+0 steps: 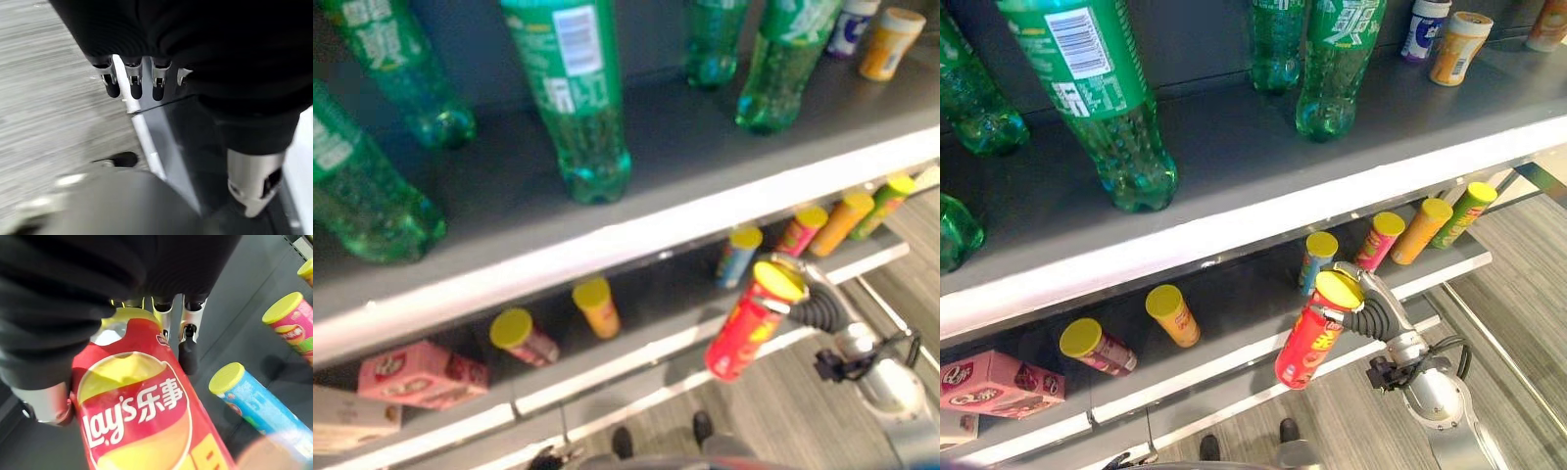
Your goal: Put the goods on the table back onto the shelves and tidy them up.
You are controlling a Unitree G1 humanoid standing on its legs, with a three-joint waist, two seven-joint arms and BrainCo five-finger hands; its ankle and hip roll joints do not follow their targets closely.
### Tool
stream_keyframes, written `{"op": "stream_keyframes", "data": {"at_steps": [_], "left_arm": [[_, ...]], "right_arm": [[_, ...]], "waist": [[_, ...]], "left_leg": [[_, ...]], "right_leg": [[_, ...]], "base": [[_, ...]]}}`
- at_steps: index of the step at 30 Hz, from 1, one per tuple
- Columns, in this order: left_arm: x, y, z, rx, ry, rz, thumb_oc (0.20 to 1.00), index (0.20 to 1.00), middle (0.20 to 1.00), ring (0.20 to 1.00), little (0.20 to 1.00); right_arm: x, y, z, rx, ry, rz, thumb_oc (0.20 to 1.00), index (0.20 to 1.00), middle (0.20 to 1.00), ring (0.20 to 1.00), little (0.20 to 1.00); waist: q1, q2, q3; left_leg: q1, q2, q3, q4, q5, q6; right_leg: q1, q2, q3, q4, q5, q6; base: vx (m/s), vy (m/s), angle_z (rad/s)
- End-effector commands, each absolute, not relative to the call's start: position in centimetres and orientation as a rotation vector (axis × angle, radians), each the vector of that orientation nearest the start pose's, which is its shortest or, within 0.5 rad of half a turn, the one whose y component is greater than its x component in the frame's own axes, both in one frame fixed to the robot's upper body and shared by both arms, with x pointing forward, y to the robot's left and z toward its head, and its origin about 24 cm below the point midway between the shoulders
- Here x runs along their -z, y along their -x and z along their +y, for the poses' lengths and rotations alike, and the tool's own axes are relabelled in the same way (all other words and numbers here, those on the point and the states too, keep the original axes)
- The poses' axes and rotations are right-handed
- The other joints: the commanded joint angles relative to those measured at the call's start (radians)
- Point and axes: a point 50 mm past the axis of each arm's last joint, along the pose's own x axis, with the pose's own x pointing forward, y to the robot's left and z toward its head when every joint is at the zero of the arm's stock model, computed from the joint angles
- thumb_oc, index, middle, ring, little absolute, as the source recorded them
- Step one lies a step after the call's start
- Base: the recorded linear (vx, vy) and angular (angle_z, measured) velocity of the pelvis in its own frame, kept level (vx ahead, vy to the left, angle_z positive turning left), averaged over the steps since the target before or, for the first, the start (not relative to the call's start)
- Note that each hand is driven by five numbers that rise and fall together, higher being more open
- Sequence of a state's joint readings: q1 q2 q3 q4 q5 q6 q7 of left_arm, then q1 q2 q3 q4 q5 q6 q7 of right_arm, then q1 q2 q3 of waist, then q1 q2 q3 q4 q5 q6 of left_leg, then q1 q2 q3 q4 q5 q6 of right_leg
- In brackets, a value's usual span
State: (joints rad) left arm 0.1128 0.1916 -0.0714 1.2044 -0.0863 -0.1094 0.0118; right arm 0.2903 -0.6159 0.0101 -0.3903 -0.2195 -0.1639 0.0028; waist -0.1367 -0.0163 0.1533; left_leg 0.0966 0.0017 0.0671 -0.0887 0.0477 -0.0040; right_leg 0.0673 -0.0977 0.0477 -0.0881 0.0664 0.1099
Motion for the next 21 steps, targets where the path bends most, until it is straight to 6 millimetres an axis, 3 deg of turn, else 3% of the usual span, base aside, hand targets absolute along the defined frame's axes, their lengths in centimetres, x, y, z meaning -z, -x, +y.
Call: {"op": "stream_keyframes", "data": {"at_steps": [1,7,16,21], "left_arm": [[17.0,-5.3,21.8,-0.068,-0.196,1.233,1.000,1.000,1.000,1.000,1.000],[16.9,-5.8,21.1,-0.021,-0.240,1.206,1.000,1.000,1.000,1.000,1.000],[17.0,-5.5,21.3,-0.095,-0.214,1.214,1.000,1.000,1.000,1.000,1.000],[17.0,-5.6,21.1,-0.096,-0.229,1.209,1.000,1.000,1.000,1.000,1.000]], "right_arm": [[-12.9,-20.1,-20.5,-0.179,0.825,-0.426,0.200,0.200,0.200,0.200,0.200],[-11.2,-21.0,-17.6,-0.296,0.912,-0.463,0.200,0.200,0.200,0.200,0.200],[-9.6,-23.2,-16.2,-0.289,1.034,-0.488,0.200,0.200,0.200,0.200,0.200],[-10.0,-24.6,-15.0,-0.262,1.056,-0.545,0.200,0.200,0.200,0.200,0.200]], "waist": [[0.027,-0.002,-0.029],[0.047,0.005,-0.006],[0.089,0.007,0.008],[0.110,0.008,0.013]], "left_leg": [[0.038,0.019,-0.004,0.001,-0.122,-0.017],[0.023,0.019,-0.006,0.001,-0.124,-0.014],[0.011,0.015,-0.041,0.001,-0.121,-0.012],[0.008,0.014,-0.063,0.001,-0.120,-0.011]], "right_leg": [[-0.030,0.069,-0.008,0.010,-0.032,-0.014],[-0.046,0.062,-0.018,0.006,-0.028,-0.007],[-0.040,0.053,-0.044,0.002,-0.037,-0.008],[-0.033,0.049,-0.056,0.001,-0.043,-0.010]], "base": [[0.00,0.045,-0.19],[-0.03,0.028,-0.09],[0.00,0.001,0.05],[0.02,-0.001,0.16]]}}
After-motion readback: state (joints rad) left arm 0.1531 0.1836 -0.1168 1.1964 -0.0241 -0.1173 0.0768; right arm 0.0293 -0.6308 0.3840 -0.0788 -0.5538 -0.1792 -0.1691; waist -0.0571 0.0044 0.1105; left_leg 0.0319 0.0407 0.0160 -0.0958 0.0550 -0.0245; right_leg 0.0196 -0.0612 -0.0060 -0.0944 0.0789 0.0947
